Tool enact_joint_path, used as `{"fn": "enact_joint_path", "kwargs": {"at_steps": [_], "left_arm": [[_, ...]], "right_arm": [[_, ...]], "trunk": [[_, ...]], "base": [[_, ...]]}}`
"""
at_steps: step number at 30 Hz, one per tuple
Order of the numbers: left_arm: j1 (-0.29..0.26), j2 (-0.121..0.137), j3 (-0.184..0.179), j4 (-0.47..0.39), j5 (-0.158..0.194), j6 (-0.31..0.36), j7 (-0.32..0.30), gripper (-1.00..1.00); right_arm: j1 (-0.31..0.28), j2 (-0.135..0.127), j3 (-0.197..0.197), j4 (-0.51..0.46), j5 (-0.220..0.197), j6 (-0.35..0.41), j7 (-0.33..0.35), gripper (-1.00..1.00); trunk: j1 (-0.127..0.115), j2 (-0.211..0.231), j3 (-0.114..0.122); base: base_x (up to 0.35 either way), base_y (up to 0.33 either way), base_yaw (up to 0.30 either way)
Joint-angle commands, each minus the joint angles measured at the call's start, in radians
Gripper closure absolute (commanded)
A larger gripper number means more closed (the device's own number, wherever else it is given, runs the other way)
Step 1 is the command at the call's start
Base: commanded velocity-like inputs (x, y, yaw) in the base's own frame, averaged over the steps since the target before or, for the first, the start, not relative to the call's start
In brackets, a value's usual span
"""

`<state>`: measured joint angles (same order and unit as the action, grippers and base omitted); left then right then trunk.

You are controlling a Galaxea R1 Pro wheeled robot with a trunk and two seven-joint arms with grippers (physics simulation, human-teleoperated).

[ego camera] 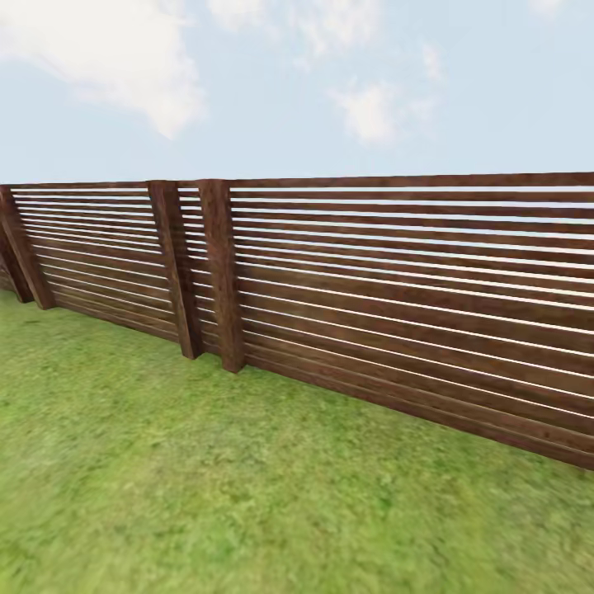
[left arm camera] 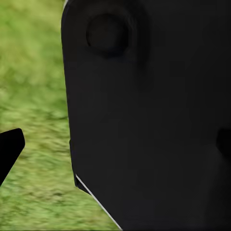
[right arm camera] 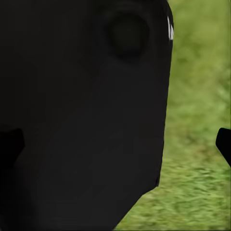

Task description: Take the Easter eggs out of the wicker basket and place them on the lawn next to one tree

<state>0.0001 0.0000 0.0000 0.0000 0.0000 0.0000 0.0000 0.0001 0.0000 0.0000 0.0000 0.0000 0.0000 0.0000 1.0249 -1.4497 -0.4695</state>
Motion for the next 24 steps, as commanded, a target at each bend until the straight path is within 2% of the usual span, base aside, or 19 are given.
{"fn": "enact_joint_path", "kwargs": {"at_steps": [1, 3, 6, 10, 12, 15, 16, 24], "left_arm": [[-0.006, 0.006, 0.006, -0.006, 0.006, 0.006, -0.006, -1.00], [-0.017, 0.017, 0.017, -0.017, 0.003, 0.017, -0.017, -1.00], [0.000, 0.034, 0.000, 0.000, -0.008, 0.000, 0.000, -1.00], [0.023, 0.046, -0.022, 0.020, -0.009, -0.023, 0.011, -1.00], [0.034, 0.043, -0.023, 0.019, -0.009, -0.025, 0.011, -1.00], [0.050, 0.039, -0.022, 0.018, -0.008, -0.025, 0.011, -1.00], [0.050, 0.038, -0.022, 0.018, -0.008, -0.025, 0.011, -1.00], [0.050, 0.039, -0.021, 0.018, -0.005, -0.025, 0.009, -1.00]], "right_arm": [[-0.006, 0.006, 0.006, -0.006, 0.006, 0.006, -0.006, -1.00], [-0.017, -0.006, 0.002, -0.017, 0.017, 0.017, -0.012, -1.00], [-0.034, -0.023, -0.013, 0.000, 0.000, 0.000, 0.005, -1.00], [-0.057, -0.045, -0.005, 0.022, -0.008, -0.016, 0.003, -1.00], [-0.069, -0.034, 0.007, 0.029, 0.004, -0.027, 0.004, -1.00], [-0.086, -0.031, 0.024, 0.032, 0.021, -0.044, 0.006, -1.00], [-0.094, -0.031, 0.050, 0.032, 0.199, -0.065, 0.006, -1.00], [-0.094, -0.035, 0.049, 0.029, 0.200, -0.066, 0.000, -1.00]], "trunk": [[0.000, 0.000, 0.000], [0.000, 0.000, 0.000], [0.000, 0.000, 0.000], [0.000, 0.000, 0.000], [0.000, 0.000, 0.000], [0.000, 0.000, 0.000], [0.000, 0.000, 0.000], [0.000, 0.000, 0.000]], "base": [[0.000, 0.000, 0.000], [0.000, 0.000, 0.000], [0.000, 0.000, 0.000], [0.000, 0.000, -0.020], [0.000, 0.000, -0.234], [0.000, 0.000, -0.277], [0.000, 0.000, -0.284], [0.000, 0.000, -0.285]]}}
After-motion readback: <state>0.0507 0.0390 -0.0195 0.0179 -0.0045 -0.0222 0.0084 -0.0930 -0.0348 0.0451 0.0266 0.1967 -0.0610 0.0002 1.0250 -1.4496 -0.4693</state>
